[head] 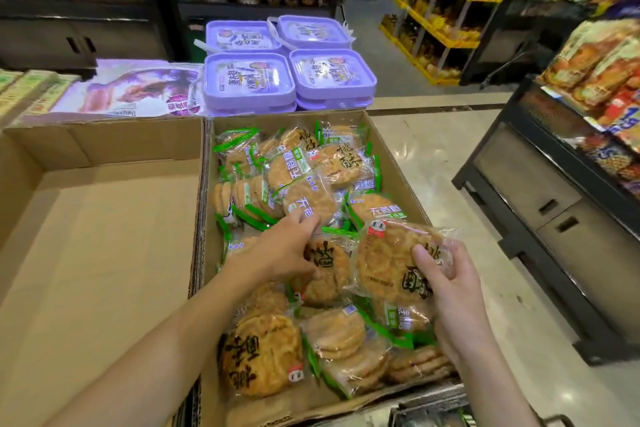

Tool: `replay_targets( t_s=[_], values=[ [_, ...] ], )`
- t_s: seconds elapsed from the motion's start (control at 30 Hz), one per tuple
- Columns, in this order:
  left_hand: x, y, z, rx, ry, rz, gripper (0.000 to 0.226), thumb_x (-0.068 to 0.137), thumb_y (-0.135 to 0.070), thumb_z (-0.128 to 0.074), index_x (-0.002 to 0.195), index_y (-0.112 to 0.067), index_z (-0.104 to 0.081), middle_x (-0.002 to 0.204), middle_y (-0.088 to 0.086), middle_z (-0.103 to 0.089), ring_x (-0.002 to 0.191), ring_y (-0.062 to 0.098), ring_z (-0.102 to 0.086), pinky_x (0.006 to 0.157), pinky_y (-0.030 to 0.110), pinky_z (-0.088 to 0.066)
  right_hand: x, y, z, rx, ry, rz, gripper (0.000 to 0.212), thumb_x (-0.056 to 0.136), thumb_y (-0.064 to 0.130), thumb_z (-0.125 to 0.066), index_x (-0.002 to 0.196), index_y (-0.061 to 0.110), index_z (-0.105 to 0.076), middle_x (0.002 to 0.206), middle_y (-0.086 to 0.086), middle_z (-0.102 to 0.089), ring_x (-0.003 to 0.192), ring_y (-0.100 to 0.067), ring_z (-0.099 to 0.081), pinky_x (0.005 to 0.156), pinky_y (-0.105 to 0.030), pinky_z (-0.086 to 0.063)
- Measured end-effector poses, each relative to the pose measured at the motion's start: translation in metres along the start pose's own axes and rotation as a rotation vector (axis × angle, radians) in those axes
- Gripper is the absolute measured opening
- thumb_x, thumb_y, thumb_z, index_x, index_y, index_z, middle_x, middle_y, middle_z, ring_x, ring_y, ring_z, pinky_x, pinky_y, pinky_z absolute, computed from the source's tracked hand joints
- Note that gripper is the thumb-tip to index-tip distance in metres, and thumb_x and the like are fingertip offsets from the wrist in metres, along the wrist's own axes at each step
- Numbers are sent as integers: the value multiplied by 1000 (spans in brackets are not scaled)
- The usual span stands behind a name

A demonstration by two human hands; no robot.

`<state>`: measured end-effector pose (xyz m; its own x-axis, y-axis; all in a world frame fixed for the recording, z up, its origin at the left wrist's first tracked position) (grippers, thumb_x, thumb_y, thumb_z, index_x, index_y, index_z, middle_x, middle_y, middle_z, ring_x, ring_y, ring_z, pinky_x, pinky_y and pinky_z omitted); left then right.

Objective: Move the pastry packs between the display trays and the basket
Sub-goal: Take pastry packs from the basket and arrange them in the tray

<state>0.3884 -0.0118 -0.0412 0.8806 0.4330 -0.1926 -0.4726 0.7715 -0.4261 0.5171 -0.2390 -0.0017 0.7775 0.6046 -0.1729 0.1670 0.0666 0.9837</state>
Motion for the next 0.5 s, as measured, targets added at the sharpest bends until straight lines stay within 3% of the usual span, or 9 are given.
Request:
replay_targets(
  t_s=[0.1,0.17,0.3,0.37,0.43,0.5],
  values=[
    [-6,-6,5,-52,43,17,66,69,-41,-90,97,-27,-32,80,0,-58,71,19,-54,63,42,-47,1,-2,5,39,9,-44,24,92,25,-68,114,21,-59,110,-7,-75,105,-30,-71,78,-59,-60],
    [-13,-7,9,-100,-15,18,63,68,-42,-90,99,-29,-37,71,-6,-60,66,14,-56,63,42,-48,0,-1,6,72,25,-55,25,92,20,-68,116,21,-60,111,-8,-75,103,-30,-72,75,-52,-62],
    [-32,-11,25,-375,-268,98,49,68,-33,-92,104,-30,-59,86,-4,-67,78,11,-62,78,40,-54,-2,2,6,159,125,-61,49,82,10,-71,128,15,-56,118,-7,-73,107,-26,-71,72,-42,-63],
    [-46,-12,35,-631,-399,187,47,69,-26,-92,106,-32,-64,91,-4,-69,83,12,-64,81,37,-55,-1,4,6,164,154,-47,57,78,3,-72,131,13,-54,118,-4,-73,110,-28,-70,81,-45,-62],
    [-64,-10,40,-899,-525,207,49,70,-17,-92,111,-25,-66,78,-10,-69,71,7,-62,73,28,-54,1,3,3,188,159,-42,61,75,1,-74,131,14,-55,116,-4,-74,112,-32,-68,93,-55,-56],
    [-84,-10,41,-1101,-661,227,51,68,-13,-92,113,-17,-68,80,-4,-70,71,9,-64,69,25,-54,3,3,-2,254,161,-46,61,74,1,-74,131,13,-58,118,-9,-73,114,-36,-66,102,-63,-48]
  ],
)
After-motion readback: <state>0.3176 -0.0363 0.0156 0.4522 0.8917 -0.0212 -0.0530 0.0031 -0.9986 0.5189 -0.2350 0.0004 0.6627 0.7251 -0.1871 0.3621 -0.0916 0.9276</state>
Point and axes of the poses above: each hand's wrist, its own x-axis towards the middle knuckle, its own z-axis out of the back of the hand, y = z × x, the point moved 1 cm from there along x, towards the middle knuckle
